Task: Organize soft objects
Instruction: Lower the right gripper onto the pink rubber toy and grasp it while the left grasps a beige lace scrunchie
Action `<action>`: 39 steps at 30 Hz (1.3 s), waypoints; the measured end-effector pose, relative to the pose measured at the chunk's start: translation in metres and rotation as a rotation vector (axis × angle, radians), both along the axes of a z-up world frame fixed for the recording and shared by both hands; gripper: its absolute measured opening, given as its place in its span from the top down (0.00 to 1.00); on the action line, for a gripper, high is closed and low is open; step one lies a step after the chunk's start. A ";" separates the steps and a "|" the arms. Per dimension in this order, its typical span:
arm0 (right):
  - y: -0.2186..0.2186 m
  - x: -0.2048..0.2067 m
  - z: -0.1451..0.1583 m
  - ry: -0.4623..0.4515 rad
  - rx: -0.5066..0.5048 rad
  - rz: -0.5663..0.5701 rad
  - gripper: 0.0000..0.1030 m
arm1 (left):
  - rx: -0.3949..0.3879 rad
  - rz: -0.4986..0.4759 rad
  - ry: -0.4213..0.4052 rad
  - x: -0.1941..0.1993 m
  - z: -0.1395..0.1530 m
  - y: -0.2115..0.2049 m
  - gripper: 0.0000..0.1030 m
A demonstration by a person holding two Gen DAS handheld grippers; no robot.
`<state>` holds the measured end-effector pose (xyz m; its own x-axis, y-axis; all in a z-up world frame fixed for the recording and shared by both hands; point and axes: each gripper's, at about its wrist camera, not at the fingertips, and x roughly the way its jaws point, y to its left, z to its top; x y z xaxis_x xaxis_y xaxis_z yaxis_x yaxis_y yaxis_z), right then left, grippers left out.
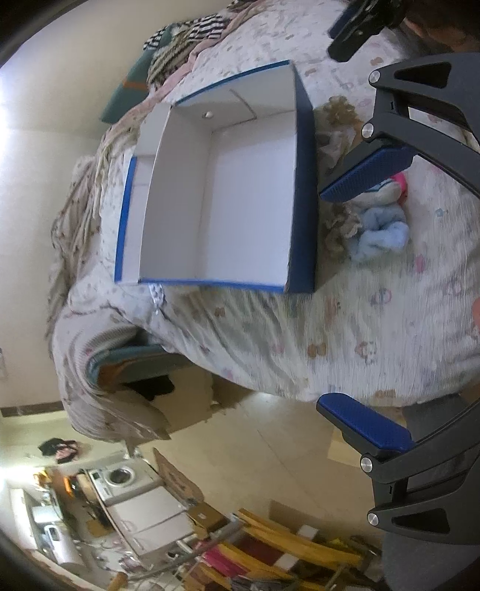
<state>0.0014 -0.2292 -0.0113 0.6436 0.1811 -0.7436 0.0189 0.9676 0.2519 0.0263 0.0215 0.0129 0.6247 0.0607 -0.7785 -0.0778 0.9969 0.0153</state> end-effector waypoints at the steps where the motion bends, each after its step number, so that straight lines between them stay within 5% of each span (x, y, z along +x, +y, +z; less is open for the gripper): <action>1: -0.002 0.003 0.000 0.018 0.023 0.003 0.00 | -0.001 0.006 0.009 0.003 0.001 0.003 0.00; 7: -0.009 0.030 -0.021 0.189 0.133 0.021 0.00 | -0.034 -0.008 0.124 0.026 -0.006 0.009 0.00; 13: -0.001 0.049 -0.063 0.347 0.218 0.058 0.00 | -0.070 -0.020 0.284 0.041 -0.047 0.004 0.00; 17: 0.015 0.054 -0.087 0.425 0.252 0.108 0.38 | -0.149 0.001 0.371 0.048 -0.076 0.007 0.01; 19: 0.021 0.058 -0.101 0.474 0.286 0.113 0.47 | -0.191 0.017 0.412 0.052 -0.087 0.010 0.07; 25: 0.030 0.062 -0.118 0.513 0.297 0.113 0.58 | -0.263 0.014 0.475 0.072 -0.104 0.004 0.15; 34: 0.040 0.070 -0.139 0.552 0.294 0.113 0.58 | -0.255 -0.029 0.567 0.101 -0.141 -0.025 0.36; 39: 0.052 0.074 -0.142 0.546 0.283 0.143 0.58 | -0.295 -0.025 0.549 0.110 -0.145 -0.029 0.47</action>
